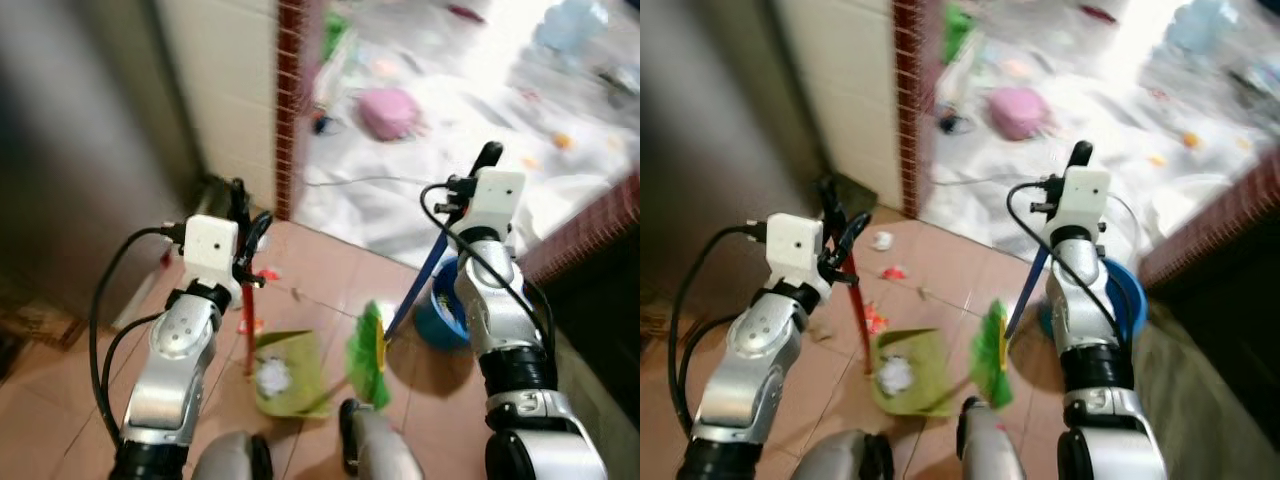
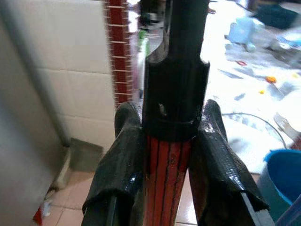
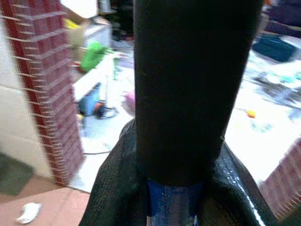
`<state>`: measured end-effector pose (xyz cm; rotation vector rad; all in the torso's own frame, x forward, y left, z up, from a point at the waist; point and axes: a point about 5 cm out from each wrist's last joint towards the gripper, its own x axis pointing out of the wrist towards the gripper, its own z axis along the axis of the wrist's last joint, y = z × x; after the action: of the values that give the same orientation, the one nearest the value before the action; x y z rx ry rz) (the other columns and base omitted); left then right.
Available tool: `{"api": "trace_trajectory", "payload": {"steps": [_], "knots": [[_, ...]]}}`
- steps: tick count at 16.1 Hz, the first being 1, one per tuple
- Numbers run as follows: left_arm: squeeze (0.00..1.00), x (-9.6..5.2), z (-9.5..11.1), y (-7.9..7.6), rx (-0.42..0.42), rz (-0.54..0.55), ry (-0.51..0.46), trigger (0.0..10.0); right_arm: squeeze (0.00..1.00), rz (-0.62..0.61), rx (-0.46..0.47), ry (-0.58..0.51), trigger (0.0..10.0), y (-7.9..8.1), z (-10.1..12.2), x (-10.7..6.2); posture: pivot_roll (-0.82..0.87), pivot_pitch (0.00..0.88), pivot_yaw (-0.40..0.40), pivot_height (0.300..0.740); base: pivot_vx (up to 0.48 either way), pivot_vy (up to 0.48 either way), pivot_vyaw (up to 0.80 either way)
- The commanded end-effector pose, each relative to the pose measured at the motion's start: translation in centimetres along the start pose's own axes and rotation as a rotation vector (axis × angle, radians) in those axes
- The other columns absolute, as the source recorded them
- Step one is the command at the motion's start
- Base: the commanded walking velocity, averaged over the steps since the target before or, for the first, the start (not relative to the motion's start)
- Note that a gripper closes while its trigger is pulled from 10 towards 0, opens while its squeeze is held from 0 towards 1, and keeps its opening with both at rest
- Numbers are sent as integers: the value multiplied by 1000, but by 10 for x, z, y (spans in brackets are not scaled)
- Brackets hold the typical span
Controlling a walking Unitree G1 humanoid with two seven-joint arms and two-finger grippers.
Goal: Sweep floor
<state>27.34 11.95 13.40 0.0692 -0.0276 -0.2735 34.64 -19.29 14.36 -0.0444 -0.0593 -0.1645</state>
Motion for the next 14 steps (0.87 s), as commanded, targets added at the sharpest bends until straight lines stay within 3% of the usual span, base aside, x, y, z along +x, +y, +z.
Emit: {"api": "trace_trajectory", "payload": {"steps": [1,6,14], "knots": [[0,-1,11,-1,-9,-9,-49,10000,0,4,-20,12,10000,3,-2,0,-17,177,-43,740,0,300,-475],[0,-1,11,-2,-6,-12,-46,10000,0,-4,-35,14,10000,1,-3,0,-18,176,-44,740,0,303,-500],[0,-2,11,-4,-3,-19,-43,10000,0,-3,-44,31,10000,2,-7,-1,-16,173,-44,740,0,261,-800]]}}
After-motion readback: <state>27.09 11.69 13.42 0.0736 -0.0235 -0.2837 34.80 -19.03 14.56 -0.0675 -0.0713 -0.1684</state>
